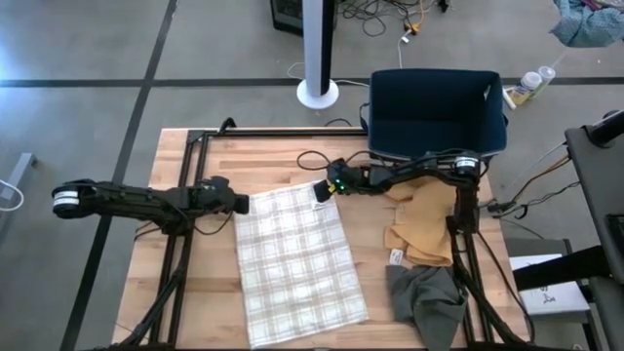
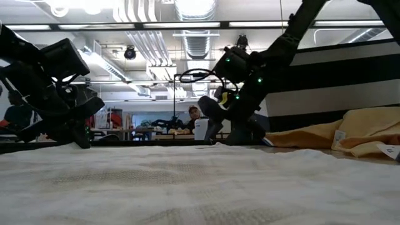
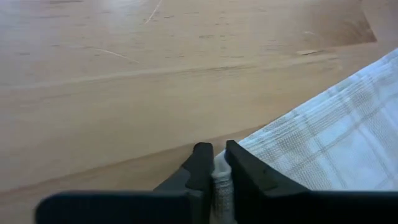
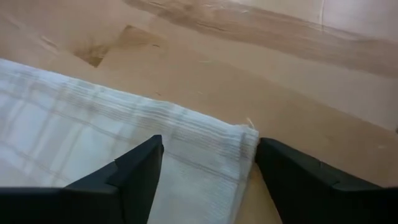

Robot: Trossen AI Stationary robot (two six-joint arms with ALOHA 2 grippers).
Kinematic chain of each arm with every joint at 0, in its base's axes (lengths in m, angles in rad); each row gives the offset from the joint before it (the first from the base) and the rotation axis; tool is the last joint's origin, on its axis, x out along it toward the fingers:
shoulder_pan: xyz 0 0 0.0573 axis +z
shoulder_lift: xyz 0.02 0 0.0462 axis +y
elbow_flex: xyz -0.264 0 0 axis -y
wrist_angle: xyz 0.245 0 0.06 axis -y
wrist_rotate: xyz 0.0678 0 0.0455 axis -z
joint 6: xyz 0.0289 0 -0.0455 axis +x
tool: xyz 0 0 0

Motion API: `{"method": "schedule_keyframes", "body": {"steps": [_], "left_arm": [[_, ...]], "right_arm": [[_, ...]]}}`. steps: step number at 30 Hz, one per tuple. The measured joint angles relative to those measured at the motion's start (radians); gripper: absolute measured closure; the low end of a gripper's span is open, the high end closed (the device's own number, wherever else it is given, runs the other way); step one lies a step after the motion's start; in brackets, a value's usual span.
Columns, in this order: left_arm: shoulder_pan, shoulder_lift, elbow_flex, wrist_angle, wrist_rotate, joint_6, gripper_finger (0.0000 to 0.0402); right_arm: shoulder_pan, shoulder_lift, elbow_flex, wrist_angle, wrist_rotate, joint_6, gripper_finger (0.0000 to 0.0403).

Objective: Fold towel
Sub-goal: Fold the white towel

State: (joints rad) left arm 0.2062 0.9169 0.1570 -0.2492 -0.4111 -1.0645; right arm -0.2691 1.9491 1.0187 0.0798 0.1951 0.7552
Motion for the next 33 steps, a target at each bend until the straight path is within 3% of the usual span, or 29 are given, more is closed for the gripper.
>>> {"method": "schedule_keyframes", "body": {"steps": [3, 12, 21, 27, 33], "left_arm": [[0.001, 0.001, 0.000, 0.006, -0.002, 0.022, 0.0396], [0.002, 0.002, -0.002, 0.027, -0.029, 0.076, 0.0398], [0.003, 0.002, -0.002, 0.057, -0.028, 0.163, 0.0400], [0.003, -0.022, 0.013, 0.051, -0.024, 0.260, 0.0400], [0.019, -0.087, 0.115, 0.055, -0.017, 0.428, 0.0401]], "right_arm": [[0.000, -0.011, 0.008, -0.066, -0.004, 0.013, 0.0171], [-0.006, -0.003, 0.010, -0.049, -0.042, 0.008, 0.0251], [-0.006, 0.000, 0.004, -0.026, -0.069, -0.078, 0.0387], [-0.005, -0.047, -0.001, -0.055, -0.031, -0.200, 0.0399], [-0.001, -0.164, 0.002, -0.019, -0.022, -0.318, 0.0401]]}}
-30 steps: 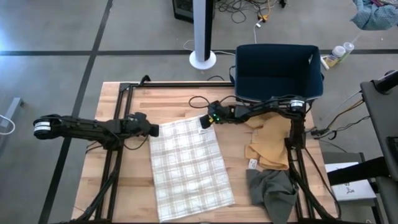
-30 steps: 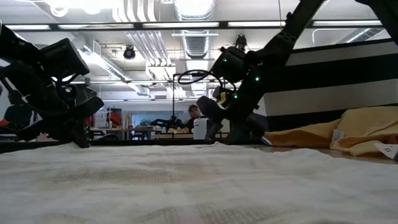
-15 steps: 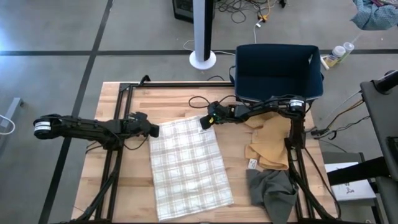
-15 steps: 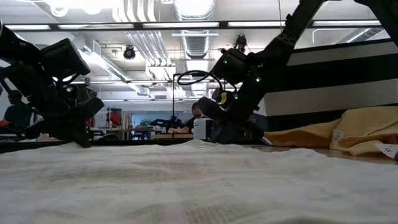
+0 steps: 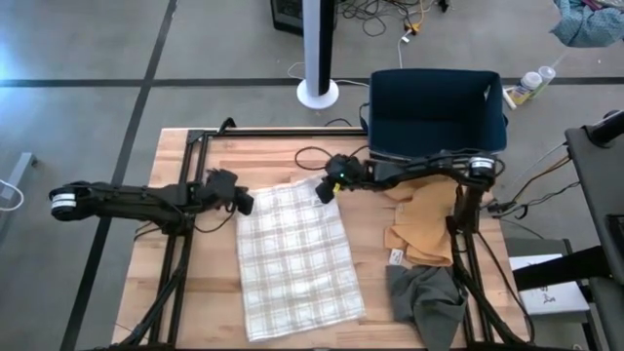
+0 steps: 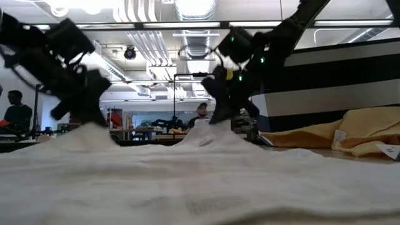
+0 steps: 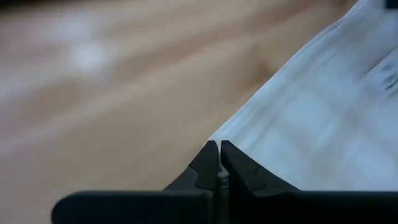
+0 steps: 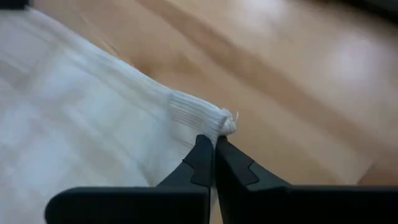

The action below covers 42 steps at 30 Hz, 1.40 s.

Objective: Fold towel
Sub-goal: Fold the white towel

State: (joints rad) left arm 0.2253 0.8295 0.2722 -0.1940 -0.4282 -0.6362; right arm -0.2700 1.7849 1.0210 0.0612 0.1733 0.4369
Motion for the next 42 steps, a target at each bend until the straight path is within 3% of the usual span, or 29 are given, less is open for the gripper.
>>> {"method": "schedule_keyframes", "body": {"steps": [4, 10, 14, 19, 31, 42], "left_arm": [[0.069, -0.046, 0.087, -0.011, 0.009, 0.155, 0.0401], [0.083, -0.120, 0.196, -0.195, 0.138, 0.283, 0.0401], [0.020, -0.187, 0.219, -0.306, 0.255, 0.313, 0.0401], [-0.149, -0.246, 0.197, -0.303, 0.398, 0.272, 0.0401], [-0.624, -0.170, 0.234, -0.294, 0.310, -0.085, 0.0401], [-0.952, 0.115, 0.323, -0.120, 0.170, -0.322, 0.0401]], "right_arm": [[-0.026, -0.051, 0.000, -0.003, 0.007, -0.105, 0.0402], [0.016, -0.154, -0.026, -0.006, 0.010, -0.276, 0.0402], [0.093, -0.249, -0.087, -0.013, 0.012, -0.360, 0.0403], [0.210, -0.351, -0.170, -0.053, 0.008, -0.369, 0.0403], [0.435, -0.406, -0.197, -0.079, 0.011, -0.271, 0.0403], [0.599, -0.418, -0.197, -0.139, 0.014, -0.136, 0.0403]]}}
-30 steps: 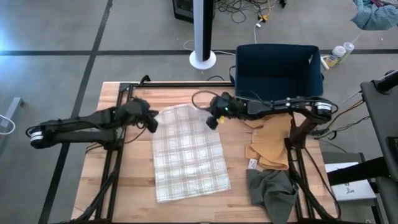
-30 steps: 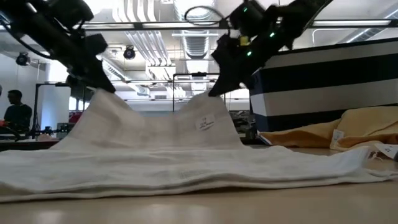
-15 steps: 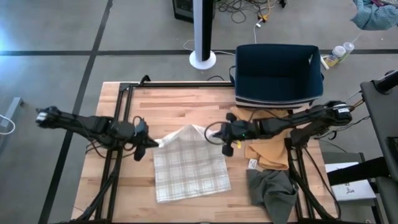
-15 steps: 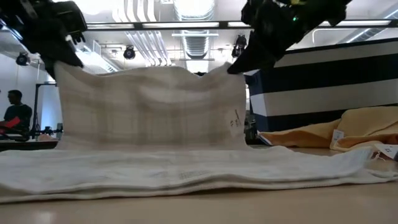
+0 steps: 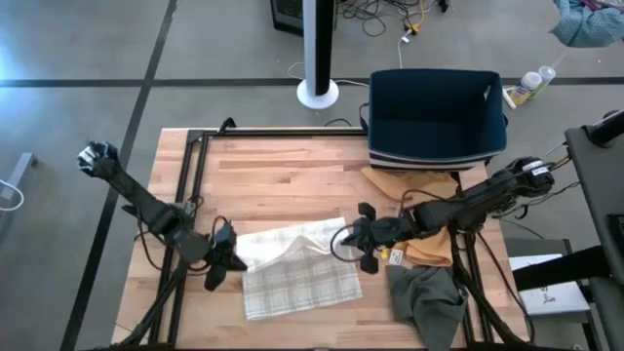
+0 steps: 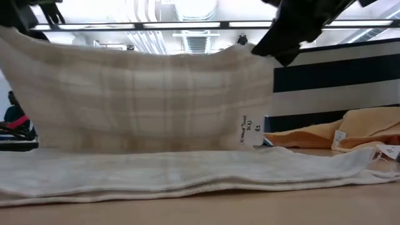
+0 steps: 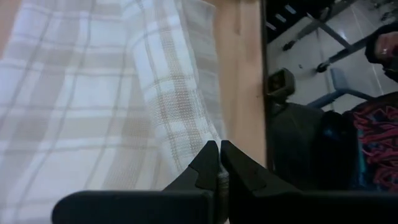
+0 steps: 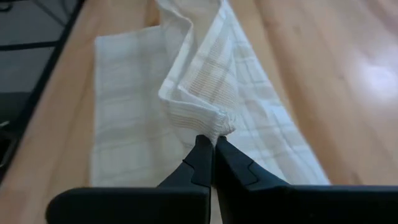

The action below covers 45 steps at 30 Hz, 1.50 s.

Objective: Fold towel
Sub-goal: Fold the white towel

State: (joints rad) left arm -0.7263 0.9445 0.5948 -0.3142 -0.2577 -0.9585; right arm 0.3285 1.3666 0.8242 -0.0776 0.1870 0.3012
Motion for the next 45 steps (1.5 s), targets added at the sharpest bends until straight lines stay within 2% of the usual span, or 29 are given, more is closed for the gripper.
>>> {"method": "schedule_keyframes", "body": {"steps": [6, 13, 18, 23, 28, 33, 38, 45], "left_arm": [[-0.094, 0.179, 0.088, -0.002, -0.051, -0.109, 0.0401], [-0.111, 0.359, 0.157, 0.000, -0.054, -0.161, 0.0401], [-0.118, 0.440, 0.200, 0.003, -0.040, -0.162, 0.0401], [-0.124, 0.483, 0.229, 0.010, -0.023, -0.162, 0.0401], [-0.125, 0.532, 0.217, 0.114, -0.001, -0.167, 0.0401], [-0.142, 0.621, 0.198, 0.269, 0.017, -0.164, 0.0401], [-0.149, 0.708, 0.196, 0.357, 0.038, -0.176, 0.0401], [-0.153, 0.756, 0.196, 0.438, 0.061, -0.177, 0.0371]], "right_arm": [[0.088, 0.006, 0.000, -0.014, 0.032, 0.061, 0.0403], [0.180, 0.054, -0.004, -0.015, 0.081, 0.161, 0.0403], [0.236, 0.091, -0.005, -0.002, 0.102, 0.231, 0.0403], [0.280, 0.168, -0.005, 0.098, 0.101, 0.273, 0.0403], [0.317, 0.248, 0.003, 0.113, 0.098, 0.310, 0.0403], [0.347, 0.305, 0.003, 0.113, 0.092, 0.346, 0.0403], [0.359, 0.364, 0.003, 0.113, 0.085, 0.386, 0.0403], [0.359, 0.382, 0.005, 0.088, 0.075, 0.395, 0.0403]]}}
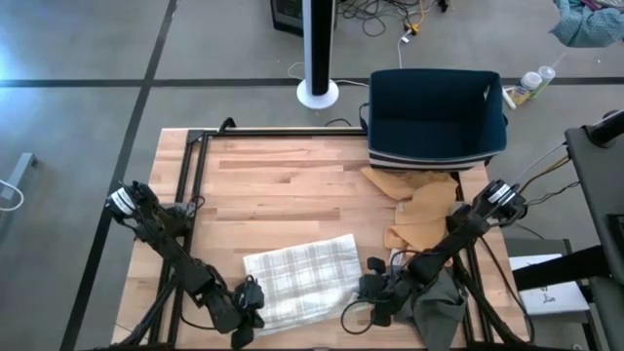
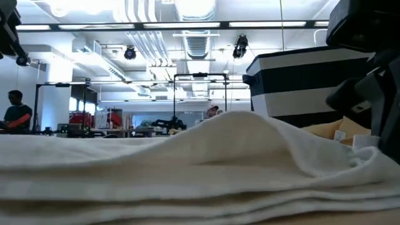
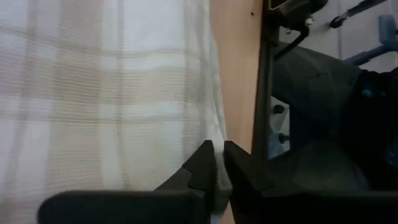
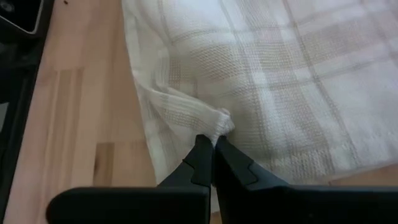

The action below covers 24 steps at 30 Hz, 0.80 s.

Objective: Fold towel
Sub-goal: Fold the white towel

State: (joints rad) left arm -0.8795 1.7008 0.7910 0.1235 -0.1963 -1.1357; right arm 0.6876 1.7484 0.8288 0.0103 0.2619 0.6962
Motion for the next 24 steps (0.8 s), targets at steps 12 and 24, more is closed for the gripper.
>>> {"method": "schedule_keyframes", "body": {"steps": [12, 24], "left_arm": [[-0.075, -0.032, 0.000, 0.004, -0.006, -0.131, 0.0298], [-0.140, 0.030, 0.000, -0.022, -0.311, -0.216, 0.0303]], "right_arm": [[0.000, -0.089, 0.002, -0.162, 0.012, -0.031, 0.0370], [0.026, -0.103, 0.186, -0.580, 0.026, -0.029, 0.0285]]}}
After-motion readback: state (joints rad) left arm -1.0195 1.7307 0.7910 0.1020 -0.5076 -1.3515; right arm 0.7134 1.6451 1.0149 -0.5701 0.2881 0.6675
